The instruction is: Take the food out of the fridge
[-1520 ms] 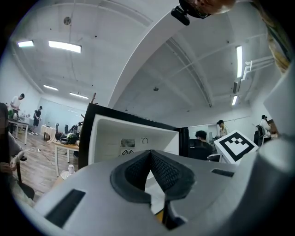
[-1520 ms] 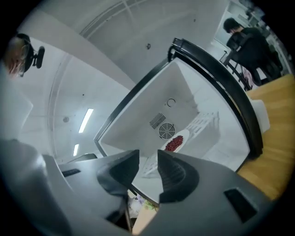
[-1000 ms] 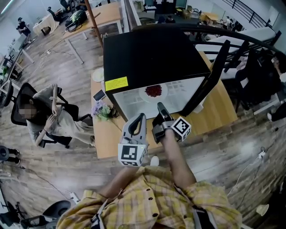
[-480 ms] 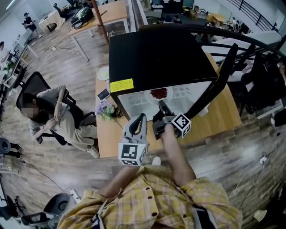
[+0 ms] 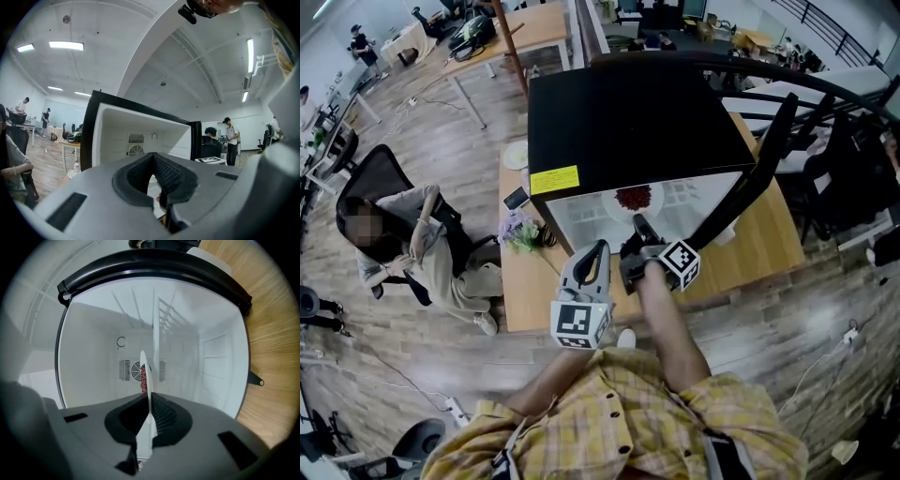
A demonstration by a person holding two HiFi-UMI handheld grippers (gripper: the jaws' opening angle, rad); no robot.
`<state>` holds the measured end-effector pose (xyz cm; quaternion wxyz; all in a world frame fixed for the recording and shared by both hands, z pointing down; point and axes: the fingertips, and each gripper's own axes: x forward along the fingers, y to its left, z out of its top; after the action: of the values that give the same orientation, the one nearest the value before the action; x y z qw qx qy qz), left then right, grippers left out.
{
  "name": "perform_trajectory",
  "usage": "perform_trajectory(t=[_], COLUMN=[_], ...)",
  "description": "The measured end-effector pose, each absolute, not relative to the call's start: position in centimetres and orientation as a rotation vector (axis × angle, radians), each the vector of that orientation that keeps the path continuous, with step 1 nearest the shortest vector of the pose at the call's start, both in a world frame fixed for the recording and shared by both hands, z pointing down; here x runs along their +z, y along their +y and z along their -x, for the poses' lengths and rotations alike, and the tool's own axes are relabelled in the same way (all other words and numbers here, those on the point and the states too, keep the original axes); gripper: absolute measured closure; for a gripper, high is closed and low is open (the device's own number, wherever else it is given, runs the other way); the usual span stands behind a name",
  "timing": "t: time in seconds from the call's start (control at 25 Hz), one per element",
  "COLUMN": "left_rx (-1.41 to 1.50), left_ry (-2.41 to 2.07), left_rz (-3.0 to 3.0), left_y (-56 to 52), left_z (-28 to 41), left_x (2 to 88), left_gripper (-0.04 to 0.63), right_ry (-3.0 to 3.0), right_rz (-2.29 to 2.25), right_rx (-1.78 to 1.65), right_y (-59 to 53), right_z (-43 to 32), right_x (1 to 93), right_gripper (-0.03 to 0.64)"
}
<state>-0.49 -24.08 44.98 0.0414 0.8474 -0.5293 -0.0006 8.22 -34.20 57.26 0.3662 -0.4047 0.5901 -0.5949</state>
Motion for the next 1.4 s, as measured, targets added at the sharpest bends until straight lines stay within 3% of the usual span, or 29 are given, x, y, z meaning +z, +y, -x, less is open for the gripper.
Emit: perform_trajectory(t=[1.4], left_rx=[-0.03], left_ry=[-1.542], left_rz=[-2.642], left_y=[-21.8], left_z=[1.6], left_x=[44.5], left_gripper=[0.589], right_ry=[1.553], right_rz=[0.937], right_rx=[-1.466], right_y=[-25.7], right_z=[-7.9], right_x=[51.8], right_gripper=[0.604])
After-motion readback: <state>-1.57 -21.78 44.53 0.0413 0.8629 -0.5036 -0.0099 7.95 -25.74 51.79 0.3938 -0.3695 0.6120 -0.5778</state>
